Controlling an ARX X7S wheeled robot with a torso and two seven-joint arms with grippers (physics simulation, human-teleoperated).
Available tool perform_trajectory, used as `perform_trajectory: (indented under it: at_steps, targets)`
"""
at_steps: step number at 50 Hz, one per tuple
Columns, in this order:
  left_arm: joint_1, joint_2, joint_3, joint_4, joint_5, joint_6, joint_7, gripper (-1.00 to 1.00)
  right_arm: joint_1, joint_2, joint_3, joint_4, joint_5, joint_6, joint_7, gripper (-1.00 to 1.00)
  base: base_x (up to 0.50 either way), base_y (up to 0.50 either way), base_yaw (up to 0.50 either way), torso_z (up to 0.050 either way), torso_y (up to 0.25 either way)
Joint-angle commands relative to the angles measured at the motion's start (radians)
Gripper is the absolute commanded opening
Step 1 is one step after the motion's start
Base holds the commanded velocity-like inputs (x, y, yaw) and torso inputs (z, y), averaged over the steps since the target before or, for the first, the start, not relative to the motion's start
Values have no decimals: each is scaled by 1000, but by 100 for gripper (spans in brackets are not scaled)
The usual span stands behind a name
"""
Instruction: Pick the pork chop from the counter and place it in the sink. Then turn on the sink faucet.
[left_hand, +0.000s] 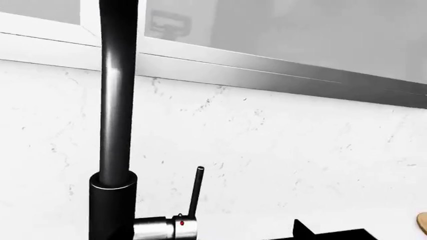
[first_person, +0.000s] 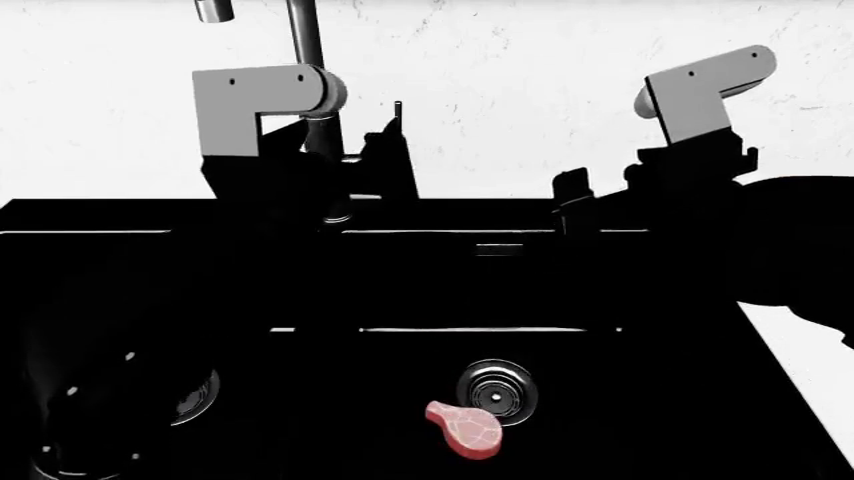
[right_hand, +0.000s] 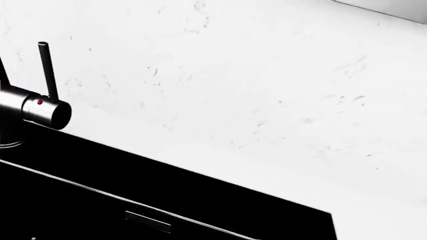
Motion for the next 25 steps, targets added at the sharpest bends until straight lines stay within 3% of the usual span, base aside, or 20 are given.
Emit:
perform_trajectory:
  at_steps: [1,13,25]
  targets:
    - [-35,43,33,11,-15,-17,-26,100,-8,7,21,9,-2,-26,17,100,0,0,0,0,0]
    - [-60,84,102,-62,70,43,-28,100,-8,10,47,29,15,-30,46,100,0,0,0,0,0]
    - [-151,164,155,-320,221,178,-54,100,-14,1,79,61,50,-32,80,100,0,0,0,0,0]
